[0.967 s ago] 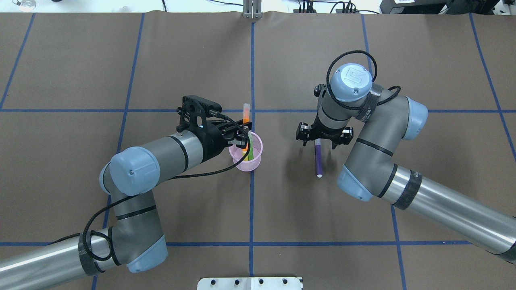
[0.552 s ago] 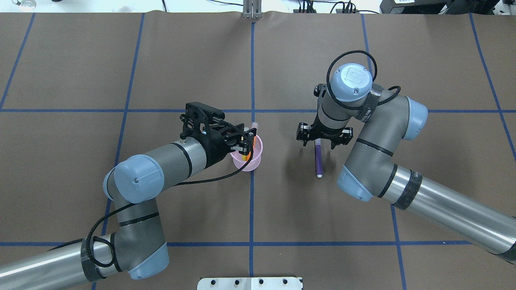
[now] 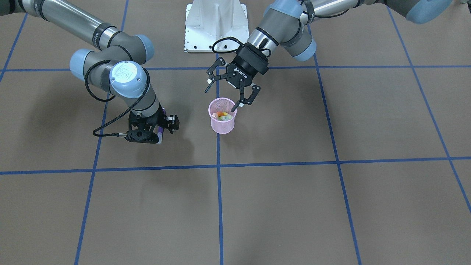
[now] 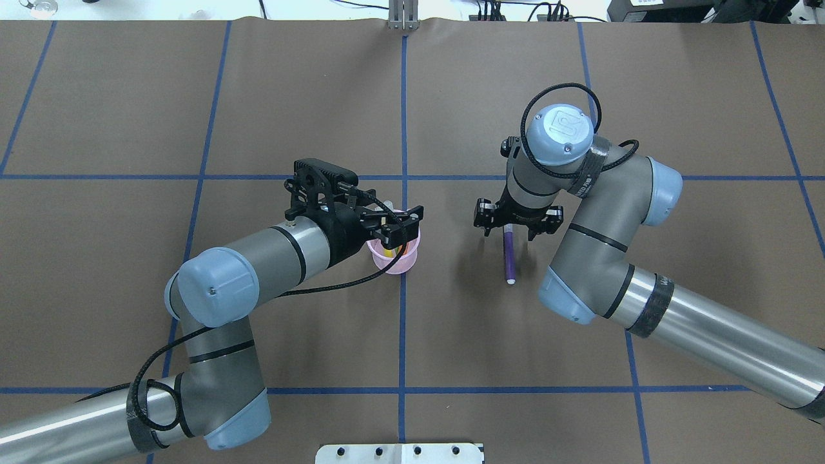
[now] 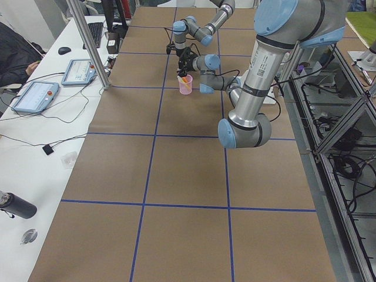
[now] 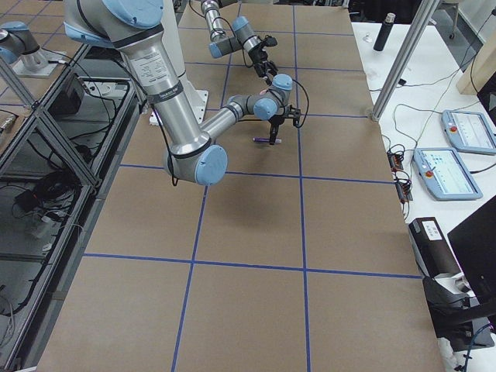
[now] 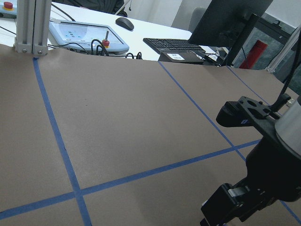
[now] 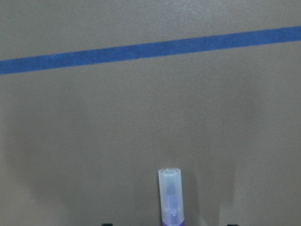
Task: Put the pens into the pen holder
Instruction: 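Lower the orange marker into the cup and open the left gripper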
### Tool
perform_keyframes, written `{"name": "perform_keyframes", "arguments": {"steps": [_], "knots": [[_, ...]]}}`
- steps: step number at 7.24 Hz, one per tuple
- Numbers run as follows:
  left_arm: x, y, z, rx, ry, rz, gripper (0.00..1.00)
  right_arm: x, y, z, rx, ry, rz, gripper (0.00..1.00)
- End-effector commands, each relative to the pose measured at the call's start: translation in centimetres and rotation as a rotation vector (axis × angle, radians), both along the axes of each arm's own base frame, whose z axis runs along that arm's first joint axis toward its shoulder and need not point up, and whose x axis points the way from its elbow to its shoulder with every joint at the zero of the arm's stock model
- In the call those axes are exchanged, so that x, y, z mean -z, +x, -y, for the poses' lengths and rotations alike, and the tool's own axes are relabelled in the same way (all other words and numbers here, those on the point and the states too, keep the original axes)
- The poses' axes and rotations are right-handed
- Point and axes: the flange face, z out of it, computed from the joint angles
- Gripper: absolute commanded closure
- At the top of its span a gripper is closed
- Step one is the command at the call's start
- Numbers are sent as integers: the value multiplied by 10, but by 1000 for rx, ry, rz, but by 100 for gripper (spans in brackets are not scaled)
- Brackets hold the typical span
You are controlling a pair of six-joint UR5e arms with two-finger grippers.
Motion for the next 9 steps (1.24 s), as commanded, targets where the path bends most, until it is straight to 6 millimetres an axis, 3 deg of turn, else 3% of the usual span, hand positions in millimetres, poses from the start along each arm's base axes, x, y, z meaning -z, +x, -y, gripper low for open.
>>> {"name": "perform_keyframes", "arguments": {"steps": [1,5,8,9], "knots": [[10,-13,3,11,5,-14,0,-4,-2,-1,4,-5,-7,28],[1,-41,40,51,-10,24,0,-9,-5,-2,9,-13,-13,32],[-3,-43,43,56,-12,30,0,-8,-5,-2,9,-11,-10,55],[-5,-42,43,56,-14,34,0,-8,-5,-2,9,-11,-10,69]]}}
